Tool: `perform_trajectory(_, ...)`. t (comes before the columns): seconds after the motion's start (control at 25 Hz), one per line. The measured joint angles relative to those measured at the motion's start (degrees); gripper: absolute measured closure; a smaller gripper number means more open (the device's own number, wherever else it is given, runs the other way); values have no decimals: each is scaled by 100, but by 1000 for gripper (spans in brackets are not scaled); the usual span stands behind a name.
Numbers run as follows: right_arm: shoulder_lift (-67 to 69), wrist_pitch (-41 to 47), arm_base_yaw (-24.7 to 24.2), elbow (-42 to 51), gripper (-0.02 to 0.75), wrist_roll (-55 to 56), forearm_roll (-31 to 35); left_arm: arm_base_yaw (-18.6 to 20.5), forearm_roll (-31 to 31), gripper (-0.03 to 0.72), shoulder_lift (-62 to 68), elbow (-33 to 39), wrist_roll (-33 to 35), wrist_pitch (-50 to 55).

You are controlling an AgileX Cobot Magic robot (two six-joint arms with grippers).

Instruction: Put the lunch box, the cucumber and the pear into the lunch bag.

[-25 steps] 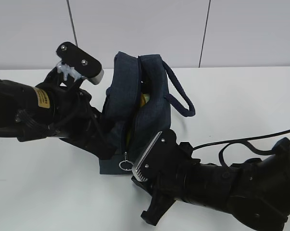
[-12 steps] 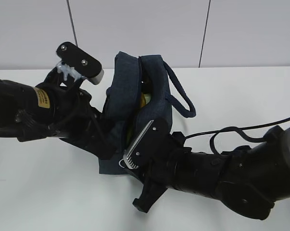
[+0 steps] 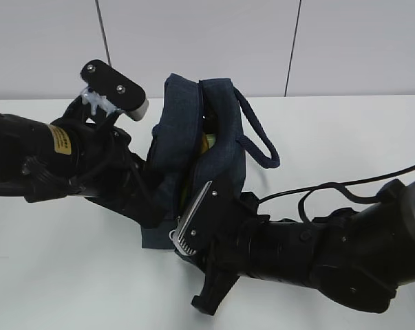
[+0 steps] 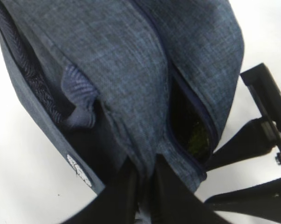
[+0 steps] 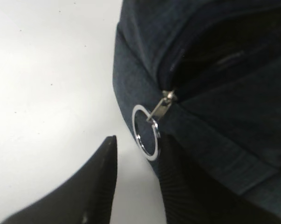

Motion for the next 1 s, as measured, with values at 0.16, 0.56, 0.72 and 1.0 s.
perform_trajectory(0.16,9,22,0,0,486,213,-290,0,0,685,0,0,0,0)
perform_trajectory(0.56,9,35,0,0,545,328,43,0,0,685,0,0,0,0)
perform_trajectory(0.72,9,24,0,-9,598,328,106,0,0,685,0,0,0,0)
perform_trajectory(1.0,9,13,0,-9,737,335,106,0,0,685,0,0,0,-9)
